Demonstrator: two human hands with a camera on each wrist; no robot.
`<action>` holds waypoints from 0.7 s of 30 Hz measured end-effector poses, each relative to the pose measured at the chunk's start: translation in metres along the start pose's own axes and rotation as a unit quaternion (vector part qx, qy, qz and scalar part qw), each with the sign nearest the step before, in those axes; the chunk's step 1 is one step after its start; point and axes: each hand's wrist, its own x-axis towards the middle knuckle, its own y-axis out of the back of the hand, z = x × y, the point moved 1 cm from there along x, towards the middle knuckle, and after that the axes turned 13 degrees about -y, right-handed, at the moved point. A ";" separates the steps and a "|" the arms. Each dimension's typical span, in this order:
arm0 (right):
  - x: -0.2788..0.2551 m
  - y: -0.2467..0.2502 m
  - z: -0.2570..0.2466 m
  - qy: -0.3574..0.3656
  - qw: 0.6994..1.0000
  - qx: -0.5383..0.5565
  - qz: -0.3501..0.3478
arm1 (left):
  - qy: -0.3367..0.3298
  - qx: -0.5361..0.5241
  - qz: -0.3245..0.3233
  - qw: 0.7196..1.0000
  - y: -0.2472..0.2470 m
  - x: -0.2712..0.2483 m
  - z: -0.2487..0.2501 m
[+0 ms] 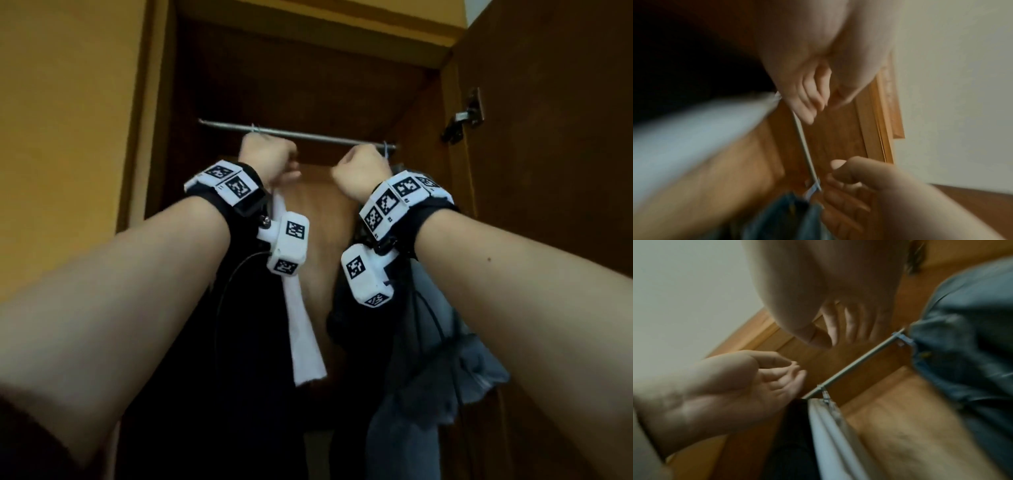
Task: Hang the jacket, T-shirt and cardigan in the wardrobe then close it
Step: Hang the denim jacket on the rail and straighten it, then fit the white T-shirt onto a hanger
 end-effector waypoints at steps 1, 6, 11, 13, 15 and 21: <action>0.004 -0.005 -0.010 0.020 0.999 0.022 -0.030 | -0.037 0.064 0.029 0.997 0.012 0.010 0.007; 0.026 -0.050 -0.048 0.051 0.985 0.089 -0.139 | -0.093 0.333 -0.056 0.937 0.039 0.027 0.002; 0.051 -0.094 -0.067 0.053 0.970 0.074 -0.225 | -0.052 0.466 -0.172 0.866 0.037 0.030 -0.026; 0.053 -0.102 -0.064 0.058 0.975 0.043 -0.212 | -0.040 0.496 -0.127 0.858 0.045 0.032 -0.030; 0.063 -0.113 -0.059 0.068 0.981 -0.009 -0.183 | -0.035 0.513 -0.083 0.853 0.055 0.035 -0.032; 0.094 -0.131 -0.060 0.064 0.986 -0.123 -0.088 | -0.028 0.516 -0.019 0.856 0.066 0.044 -0.040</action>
